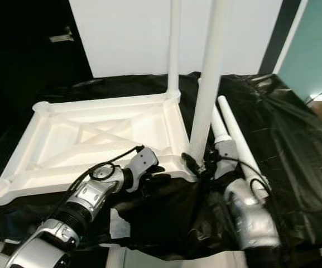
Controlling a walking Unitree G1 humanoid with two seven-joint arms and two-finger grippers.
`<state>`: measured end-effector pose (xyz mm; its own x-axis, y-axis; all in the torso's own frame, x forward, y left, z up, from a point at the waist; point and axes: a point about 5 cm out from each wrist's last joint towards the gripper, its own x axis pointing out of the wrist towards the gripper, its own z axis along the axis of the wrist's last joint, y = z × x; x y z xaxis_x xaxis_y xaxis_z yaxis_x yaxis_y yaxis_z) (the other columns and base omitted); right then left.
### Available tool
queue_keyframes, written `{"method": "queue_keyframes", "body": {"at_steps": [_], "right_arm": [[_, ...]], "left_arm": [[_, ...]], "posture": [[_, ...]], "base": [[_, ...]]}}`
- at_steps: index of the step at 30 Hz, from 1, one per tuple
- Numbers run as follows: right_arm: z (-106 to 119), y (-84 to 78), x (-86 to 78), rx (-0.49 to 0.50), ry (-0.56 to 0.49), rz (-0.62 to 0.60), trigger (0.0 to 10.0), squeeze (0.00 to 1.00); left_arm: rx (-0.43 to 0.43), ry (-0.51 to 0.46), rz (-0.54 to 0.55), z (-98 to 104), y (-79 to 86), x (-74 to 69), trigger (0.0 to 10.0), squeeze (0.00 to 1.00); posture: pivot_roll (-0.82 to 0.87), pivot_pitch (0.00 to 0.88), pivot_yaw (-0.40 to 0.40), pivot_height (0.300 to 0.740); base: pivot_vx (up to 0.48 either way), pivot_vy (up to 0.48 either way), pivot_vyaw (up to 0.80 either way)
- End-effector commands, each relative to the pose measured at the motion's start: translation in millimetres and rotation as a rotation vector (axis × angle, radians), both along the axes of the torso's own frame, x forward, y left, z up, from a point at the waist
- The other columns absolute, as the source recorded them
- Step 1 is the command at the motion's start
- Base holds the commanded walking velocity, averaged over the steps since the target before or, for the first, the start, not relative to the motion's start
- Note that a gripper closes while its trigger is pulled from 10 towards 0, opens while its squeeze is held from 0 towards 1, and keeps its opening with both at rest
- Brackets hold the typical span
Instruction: Building children table
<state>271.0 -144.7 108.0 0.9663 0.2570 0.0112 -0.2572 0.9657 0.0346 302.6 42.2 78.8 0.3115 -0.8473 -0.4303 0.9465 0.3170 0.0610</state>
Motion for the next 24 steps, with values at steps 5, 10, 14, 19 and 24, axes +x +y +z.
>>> {"method": "queue_keyframes", "body": {"at_steps": [5, 10, 14, 19, 24], "right_arm": [[-6, 6.7, 0.6, 0.019, 0.029, -0.095, 0.0, 0.00], [1, -17.3, -0.3, -0.013, -0.009, -0.336, 0.0, 0.00], [-3, -14.4, -0.1, -0.029, 0.024, -0.282, 10.0, 0.00], [-4, -3.5, 0.3, -0.050, 0.040, -0.169, 10.0, 1.00], [1, -0.8, 4.9, -0.115, -0.002, 0.031, 10.0, 0.63]], "left_arm": [[0.079, 0.186, -0.063, -37, -2.2, -25.1, 10.0, 0.00], [0.074, 0.183, -0.063, -35, -4.8, -23.2, 10.0, 0.00], [0.078, 0.183, -0.065, -36, -5.0, -23.9, 10.0, 0.00], [0.079, 0.185, -0.053, -37, -3.9, -23.4, 10.0, 0.00], [0.078, 0.185, -0.051, -37, -4.6, -23.2, 10.0, 0.00]], "posture": [[-0.07, 0.000, 0.013, 0.740], [-0.07, 0.000, 0.007, 0.740], [-0.07, 0.000, 0.007, 0.740], [-0.07, 0.000, 0.004, 0.740], [-0.08, 0.000, 0.002, 0.740]], "base": [[0.000, 0.000, 0.00], [0.000, 0.000, 0.00], [0.000, 0.000, 0.00], [0.000, 0.000, 0.00], [0.000, 0.000, 0.00]]}}
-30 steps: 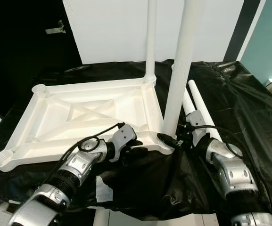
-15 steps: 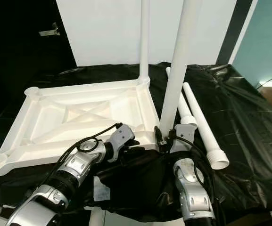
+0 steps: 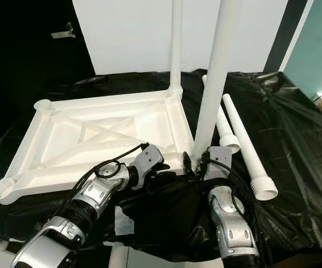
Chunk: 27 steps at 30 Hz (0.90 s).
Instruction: Building children table
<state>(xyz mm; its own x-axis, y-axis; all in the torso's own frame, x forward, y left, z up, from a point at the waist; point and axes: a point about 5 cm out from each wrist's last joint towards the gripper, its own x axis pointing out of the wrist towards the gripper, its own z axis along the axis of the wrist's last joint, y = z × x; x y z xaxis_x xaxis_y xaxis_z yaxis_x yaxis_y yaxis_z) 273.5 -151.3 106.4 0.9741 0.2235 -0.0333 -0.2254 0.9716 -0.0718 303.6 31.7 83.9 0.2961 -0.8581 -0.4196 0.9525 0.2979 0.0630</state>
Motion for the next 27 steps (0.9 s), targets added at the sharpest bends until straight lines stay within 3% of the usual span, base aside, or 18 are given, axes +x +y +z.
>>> {"method": "queue_keyframes", "body": {"at_steps": [1, 9, 11, 13, 23, 24, 27], "right_arm": [[8, 2.9, 6.0, -0.030, -0.029, 0.131, 10.0, 0.00], [24, -7.6, 14.6, -0.078, -0.025, 0.367, 10.0, 0.00], [21, -8.1, 6.5, -0.089, 0.050, 0.559, 10.0, 0.00], [17, -12.5, 2.6, -0.114, 0.128, 0.674, 10.0, 0.00], [19, -21.6, 12.7, -0.167, 0.166, 0.723, 10.0, 0.00], [21, -23.1, 16.8, -0.187, 0.163, 0.736, 0.0, 0.00], [21, -23.7, 17.8, -0.191, 0.165, 0.746, 0.0, 0.00]], "left_arm": [[0.090, 0.189, -0.030, -42, 5.4, -24.0, 10.0, 0.00], [0.087, 0.195, -0.029, -44, 4.3, -25.7, 10.0, 0.00], [0.092, 0.200, -0.033, -46, 5.9, -27.8, 10.0, 0.00], [0.095, 0.202, -0.028, -46, 8.1, -27.7, 10.0, 0.00], [0.097, 0.200, -0.023, -45, 10.9, -26.4, 10.0, 0.00], [0.098, 0.199, -0.023, -45, 11.5, -26.5, 10.0, 0.00], [0.098, 0.199, -0.024, -45, 11.7, -26.5, 10.0, 0.00]], "posture": [[-0.08, 0.000, -0.002, 0.740], [-0.08, 0.001, 0.004, 0.740], [-0.08, 0.002, 0.005, 0.740], [-0.07, 0.001, 0.004, 0.740], [-0.06, 0.000, 0.004, 0.740], [-0.05, 0.000, 0.005, 0.740], [-0.05, 0.000, 0.005, 0.740]], "base": [[0.000, 0.000, 0.00], [0.000, 0.000, 0.00], [0.000, 0.000, 0.00], [0.000, 0.000, 0.00], [0.000, 0.000, 0.00], [0.000, 0.000, 0.00], [0.000, 0.000, 0.00]]}}
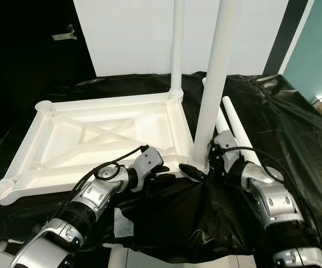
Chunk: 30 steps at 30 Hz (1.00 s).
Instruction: Building children table
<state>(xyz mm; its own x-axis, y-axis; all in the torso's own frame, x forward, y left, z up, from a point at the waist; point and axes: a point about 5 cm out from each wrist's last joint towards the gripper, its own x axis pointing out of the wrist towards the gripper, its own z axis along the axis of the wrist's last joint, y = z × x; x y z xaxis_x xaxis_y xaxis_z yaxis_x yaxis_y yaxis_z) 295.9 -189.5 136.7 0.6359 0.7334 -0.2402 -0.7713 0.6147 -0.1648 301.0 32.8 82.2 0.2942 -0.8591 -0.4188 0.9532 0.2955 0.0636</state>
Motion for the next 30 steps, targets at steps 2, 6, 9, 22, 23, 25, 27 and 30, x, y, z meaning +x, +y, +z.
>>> {"method": "queue_keyframes", "body": {"at_steps": [2, 6, 9, 22, 23, 25, 27, 30], "right_arm": [[-9, 13.8, -3.9, -0.006, 0.046, 0.106, 0.0, 0.00], [-10, 10.2, -3.0, 0.000, 0.073, 0.103, 0.0, 0.00], [-14, 11.5, -4.7, 0.023, 0.088, 0.089, 0.0, 0.00], [-45, 47.4, -24.4, 0.310, -0.009, -0.444, 0.0, 0.00], [-50, 47.3, -28.8, 0.319, -0.017, -0.541, 0.0, 0.00], [-53, 46.7, -31.4, 0.323, -0.020, -0.602, 0.0, 0.00], [-57, 50.5, -36.4, 0.340, -0.043, -0.775, 0.0, 0.00], [-56, 46.0, -34.1, 0.334, -0.049, -0.814, 0.0, 0.00]], "left_arm": [[0.099, 0.199, -0.022, -43, 10.8, -23.8, 10.0, 0.00], [0.100, 0.197, -0.025, -42, 11.0, -23.3, 10.0, 0.00], [0.100, 0.196, -0.028, -41, 10.4, -23.5, 10.0, 0.00], [0.097, 0.190, -0.028, -39, 9.6, -22.4, 10.0, 0.00], [0.099, 0.193, -0.030, -40, 10.0, -22.9, 10.0, 0.00], [0.100, 0.194, -0.032, -40, 10.2, -23.3, 10.0, 0.00], [0.104, 0.198, -0.040, -40, 10.5, -24.0, 10.0, 0.00], [0.103, 0.199, -0.051, -40, 8.3, -24.7, 10.0, 0.00]], "posture": [[-0.05, 0.000, 0.006, 0.740], [-0.06, 0.000, 0.013, 0.740], [-0.06, 0.000, 0.014, 0.740], [-0.06, 0.000, 0.017, 0.740], [-0.06, 0.000, 0.020, 0.740], [-0.06, 0.000, 0.020, 0.740], [-0.07, 0.000, 0.021, 0.740], [-0.07, 0.000, 0.021, 0.740]], "base": [[0.000, 0.000, 0.00], [0.000, 0.000, 0.00], [0.000, 0.000, 0.00], [0.000, 0.000, 0.00], [0.000, 0.000, 0.00], [0.000, 0.000, 0.00], [0.000, 0.000, 0.00], [0.000, 0.000, 0.00]]}}
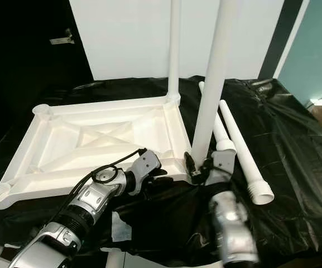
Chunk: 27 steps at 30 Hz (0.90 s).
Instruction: Building children table
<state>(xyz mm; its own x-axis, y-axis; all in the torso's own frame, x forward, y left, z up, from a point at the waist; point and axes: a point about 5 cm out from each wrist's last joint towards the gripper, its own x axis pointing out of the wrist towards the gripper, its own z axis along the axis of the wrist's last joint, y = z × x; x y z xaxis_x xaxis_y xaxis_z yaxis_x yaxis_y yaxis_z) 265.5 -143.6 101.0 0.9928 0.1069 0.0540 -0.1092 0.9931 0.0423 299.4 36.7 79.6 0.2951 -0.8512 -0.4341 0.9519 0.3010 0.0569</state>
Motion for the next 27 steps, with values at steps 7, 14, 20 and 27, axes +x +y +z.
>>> {"method": "queue_keyframes", "body": {"at_steps": [7, 14, 20, 27], "right_arm": [[-19, 0.4, -4.2, 0.015, 0.105, -0.033, 10.0, 0.00], [-13, 17.4, -2.1, -0.086, 0.073, 0.206, 10.0, 1.00], [-10, 10.5, -2.0, -0.156, 0.056, 0.345, 10.0, 0.00], [3, -12.0, 7.0, -0.228, 0.071, 0.523, 10.0, 0.00]], "left_arm": [[0.089, 0.190, -0.073, -37, 1.5, -24.0, 10.0, 0.00], [0.089, 0.187, -0.069, -37, -0.1, -23.4, 10.0, 0.00], [0.090, 0.188, -0.061, -39, 1.9, -23.9, 10.0, 0.00], [0.088, 0.184, -0.053, -38, 1.9, -22.3, 10.0, 0.00]], "posture": [[-0.09, 0.000, 0.031, 0.740], [-0.09, 0.000, 0.026, 0.740], [-0.08, 0.000, 0.013, 0.740], [-0.08, 0.000, 0.012, 0.740]], "base": [[0.000, 0.000, 0.00], [0.000, 0.000, 0.00], [0.000, 0.000, 0.00], [0.000, 0.000, 0.00]]}}
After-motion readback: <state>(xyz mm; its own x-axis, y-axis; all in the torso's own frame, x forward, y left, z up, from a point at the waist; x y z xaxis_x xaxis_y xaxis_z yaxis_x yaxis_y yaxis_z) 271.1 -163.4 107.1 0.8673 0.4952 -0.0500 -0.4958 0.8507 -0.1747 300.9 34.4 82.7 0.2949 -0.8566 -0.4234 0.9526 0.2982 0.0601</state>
